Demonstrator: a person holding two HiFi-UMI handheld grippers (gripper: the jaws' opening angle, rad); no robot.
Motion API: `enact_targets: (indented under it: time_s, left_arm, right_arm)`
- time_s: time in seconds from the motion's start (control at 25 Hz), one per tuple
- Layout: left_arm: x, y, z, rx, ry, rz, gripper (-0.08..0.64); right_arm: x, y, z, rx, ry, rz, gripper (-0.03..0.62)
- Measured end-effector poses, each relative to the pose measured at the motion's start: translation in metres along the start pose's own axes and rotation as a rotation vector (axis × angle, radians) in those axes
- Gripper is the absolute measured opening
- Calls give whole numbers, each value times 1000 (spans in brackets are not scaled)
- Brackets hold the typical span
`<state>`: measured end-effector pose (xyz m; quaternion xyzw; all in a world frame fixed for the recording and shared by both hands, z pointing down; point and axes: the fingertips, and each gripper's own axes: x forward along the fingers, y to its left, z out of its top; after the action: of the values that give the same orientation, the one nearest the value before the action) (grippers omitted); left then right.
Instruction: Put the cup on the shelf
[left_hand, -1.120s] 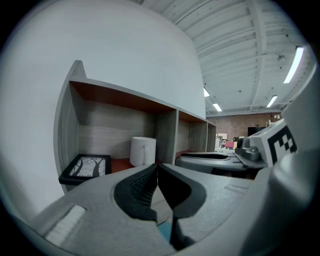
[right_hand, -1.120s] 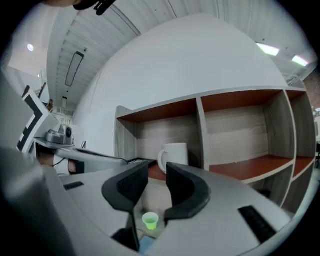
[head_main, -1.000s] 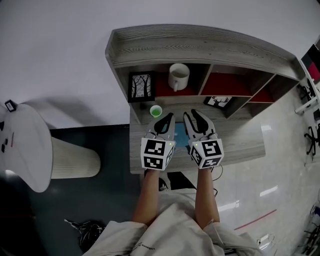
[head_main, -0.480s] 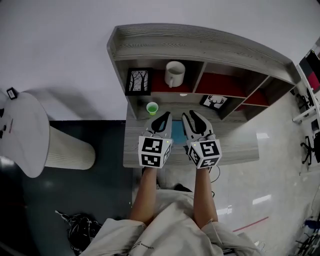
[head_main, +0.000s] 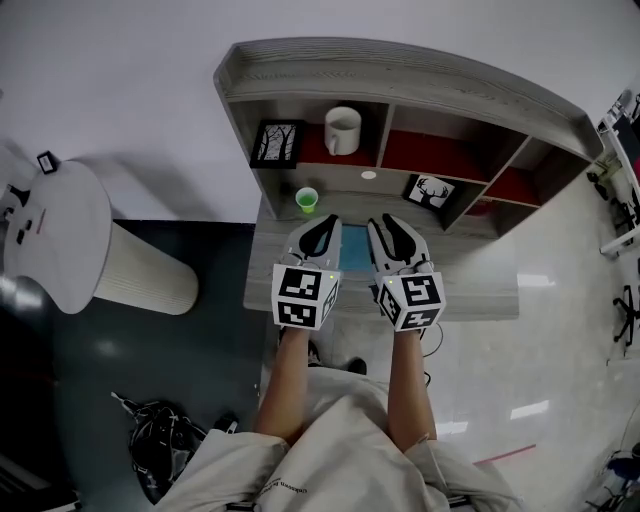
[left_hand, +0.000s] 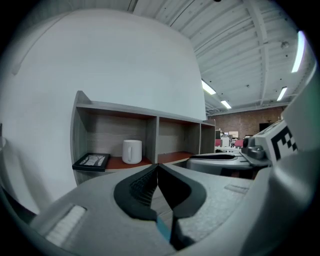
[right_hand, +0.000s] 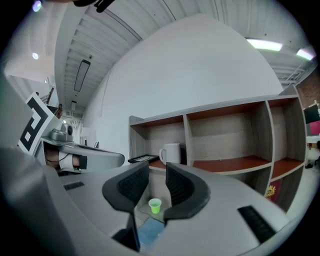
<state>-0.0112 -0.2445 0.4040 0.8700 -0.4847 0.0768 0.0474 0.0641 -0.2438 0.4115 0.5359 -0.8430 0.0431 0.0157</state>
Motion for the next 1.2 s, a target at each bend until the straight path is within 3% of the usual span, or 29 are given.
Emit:
enact_targets:
  time_s: [0.48,0.96,1.2]
  left_arm:
    - [-42,-53,-21,50,10,-4,11]
    - [-79,-69,-29,11,-25,45,11]
    - [-89,-68,-23,13,-49,71,11]
  right_arm:
    - [-74,-20,-16,33,-17,-32,106]
    - [-108,5,-14,26,-43,49,18]
    - [-114,12,-14,71,-32,98,15]
